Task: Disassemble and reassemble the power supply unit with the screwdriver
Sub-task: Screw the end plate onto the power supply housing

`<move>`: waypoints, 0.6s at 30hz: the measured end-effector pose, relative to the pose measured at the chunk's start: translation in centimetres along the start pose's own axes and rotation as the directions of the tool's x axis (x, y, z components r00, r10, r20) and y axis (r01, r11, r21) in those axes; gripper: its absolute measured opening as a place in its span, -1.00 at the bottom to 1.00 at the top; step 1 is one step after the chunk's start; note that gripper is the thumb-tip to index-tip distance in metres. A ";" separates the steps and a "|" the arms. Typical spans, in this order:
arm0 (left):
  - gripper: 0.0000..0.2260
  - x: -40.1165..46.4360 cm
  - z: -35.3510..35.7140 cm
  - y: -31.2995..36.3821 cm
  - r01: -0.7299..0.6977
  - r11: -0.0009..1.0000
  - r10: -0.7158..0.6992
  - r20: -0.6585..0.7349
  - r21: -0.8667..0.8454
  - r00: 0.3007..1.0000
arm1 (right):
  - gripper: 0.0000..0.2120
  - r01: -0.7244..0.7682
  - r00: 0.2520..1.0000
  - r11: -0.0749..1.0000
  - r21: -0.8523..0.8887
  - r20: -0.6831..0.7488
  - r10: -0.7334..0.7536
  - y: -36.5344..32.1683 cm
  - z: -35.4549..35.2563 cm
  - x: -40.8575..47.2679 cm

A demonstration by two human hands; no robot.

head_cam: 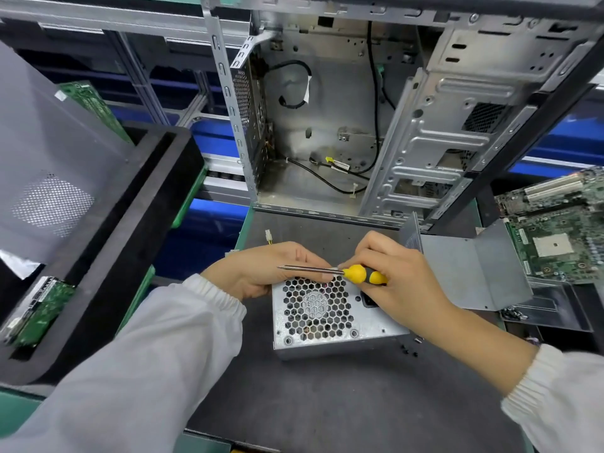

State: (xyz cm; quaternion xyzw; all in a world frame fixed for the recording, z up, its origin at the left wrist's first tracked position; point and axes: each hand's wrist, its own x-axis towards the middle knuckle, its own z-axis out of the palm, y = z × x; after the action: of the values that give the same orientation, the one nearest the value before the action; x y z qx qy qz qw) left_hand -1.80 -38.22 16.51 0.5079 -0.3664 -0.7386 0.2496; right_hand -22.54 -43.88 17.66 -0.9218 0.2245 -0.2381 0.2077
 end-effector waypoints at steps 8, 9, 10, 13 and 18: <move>-0.70 -0.4 0.2 -0.1 -0.098 0.995 0.099 0.025 -0.034 0.995 | -0.78 0.071 0.995 0.995 -0.069 0.075 -0.066 -0.1 -0.5 0.0; -0.73 -0.5 0.3 0.0 -0.104 0.994 0.105 0.024 -0.020 0.994 | -0.77 0.083 0.994 0.994 -0.070 0.079 -0.078 -0.1 -0.7 0.0; -0.75 -0.5 0.3 0.0 -0.106 0.994 0.106 0.019 -0.008 0.994 | -0.76 0.105 0.992 0.991 -0.079 0.083 -0.099 -0.1 -0.8 0.0; -0.77 -0.5 0.3 0.5 -0.073 0.997 0.074 0.031 -0.026 0.997 | -0.70 0.181 0.980 0.975 -0.129 0.102 -0.169 -0.1 -0.9 -0.2; -0.71 -0.3 0.4 0.8 -0.067 0.996 0.067 0.003 0.057 0.998 | -0.68 0.098 0.993 0.993 -0.066 0.065 -0.094 0.0 -0.8 -0.7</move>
State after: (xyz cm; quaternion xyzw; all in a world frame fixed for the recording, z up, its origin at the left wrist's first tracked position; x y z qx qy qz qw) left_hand -2.04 -38.39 17.43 0.5020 -0.4043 -0.7193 0.2592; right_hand -23.50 -43.75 18.04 -0.9451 0.1814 -0.2112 0.1710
